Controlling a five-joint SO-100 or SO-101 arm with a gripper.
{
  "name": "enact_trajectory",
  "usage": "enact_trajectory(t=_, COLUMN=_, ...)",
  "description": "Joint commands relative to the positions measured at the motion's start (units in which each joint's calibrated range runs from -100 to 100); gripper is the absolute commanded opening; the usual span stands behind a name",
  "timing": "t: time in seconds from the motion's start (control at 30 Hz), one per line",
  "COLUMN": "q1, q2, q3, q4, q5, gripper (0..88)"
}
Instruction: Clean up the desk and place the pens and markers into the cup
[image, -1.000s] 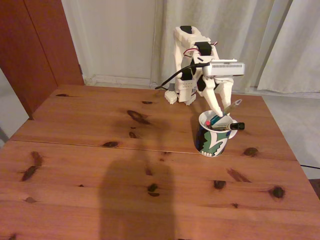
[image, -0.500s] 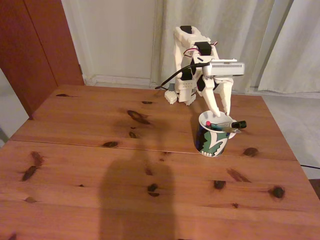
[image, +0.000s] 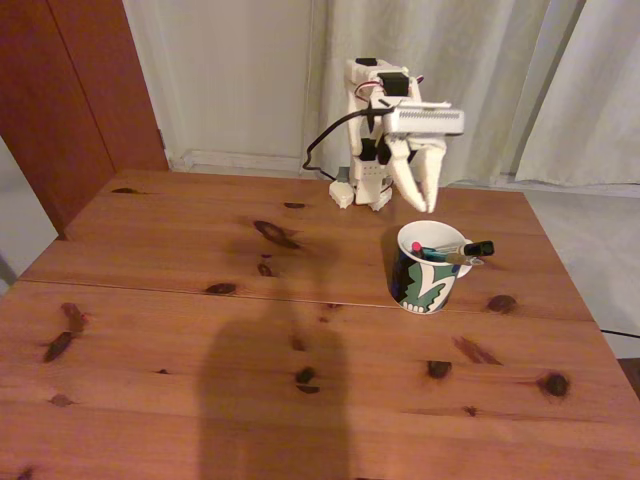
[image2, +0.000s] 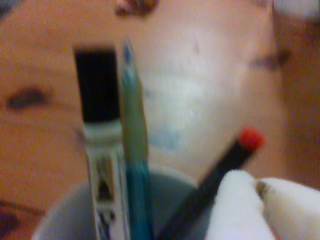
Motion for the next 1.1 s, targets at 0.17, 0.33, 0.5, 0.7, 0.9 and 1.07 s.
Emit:
enact_trajectory(t=0.17, q1=6.58, q2=-10.52, q3=17.91, q4=1.36, q5=0.20, gripper=0.8)
enact_trajectory(t=0.33, q1=8.75, q2=-15.41, q3=28.19, q4=1.79, q5=0.20, gripper=0.8)
enact_trajectory(t=0.5, q1=10.04, q2=-22.77, q3=40.18, q4=2.05, q5=0.25, gripper=0.8)
enact_trajectory(t=0.7, q1=10.60, q2=-31.62, q3=42.89, q4=15.12, q5=0.35, gripper=0.8)
enact_trajectory(t=0.9, q1=10.52, q2=-39.15, q3=42.80, q4=29.57, q5=0.46, gripper=0.8)
enact_trajectory(t=1.07, q1=10.68, q2=-43.13, q3=42.62, q4=38.00, q5=2.71, gripper=0.8)
